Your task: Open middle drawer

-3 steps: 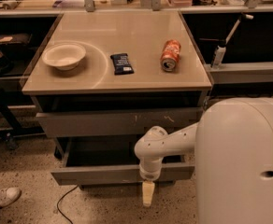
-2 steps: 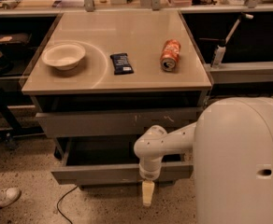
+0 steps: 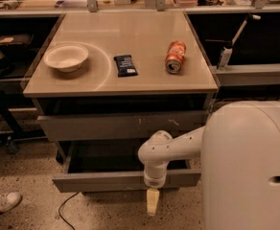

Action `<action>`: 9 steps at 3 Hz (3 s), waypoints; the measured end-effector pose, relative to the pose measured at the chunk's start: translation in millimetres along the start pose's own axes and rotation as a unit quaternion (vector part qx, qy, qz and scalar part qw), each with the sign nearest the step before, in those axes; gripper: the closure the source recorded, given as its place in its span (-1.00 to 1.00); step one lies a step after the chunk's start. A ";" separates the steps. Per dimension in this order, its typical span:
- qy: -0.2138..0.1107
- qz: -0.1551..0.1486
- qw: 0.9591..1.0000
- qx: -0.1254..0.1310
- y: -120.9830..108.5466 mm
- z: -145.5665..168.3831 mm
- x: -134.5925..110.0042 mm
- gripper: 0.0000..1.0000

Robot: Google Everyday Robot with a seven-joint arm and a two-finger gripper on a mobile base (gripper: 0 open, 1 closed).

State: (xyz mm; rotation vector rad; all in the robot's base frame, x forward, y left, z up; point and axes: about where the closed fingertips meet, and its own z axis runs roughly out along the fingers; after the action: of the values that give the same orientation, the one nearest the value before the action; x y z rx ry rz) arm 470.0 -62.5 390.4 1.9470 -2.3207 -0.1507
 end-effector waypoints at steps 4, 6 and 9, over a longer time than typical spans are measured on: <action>0.004 0.020 1.000 -0.020 35.4 1.7 17.3 -1.00; 0.007 0.030 0.999 -0.031 51.7 3.1 25.3 -1.00; 0.001 0.067 0.997 -0.045 77.6 -3.5 30.8 -1.00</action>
Offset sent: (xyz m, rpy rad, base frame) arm -0.1981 -0.0689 0.0141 -0.0458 0.1925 -0.1814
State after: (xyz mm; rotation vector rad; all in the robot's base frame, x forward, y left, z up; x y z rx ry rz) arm 389.6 -79.4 405.7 1.7432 -2.3897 -0.2385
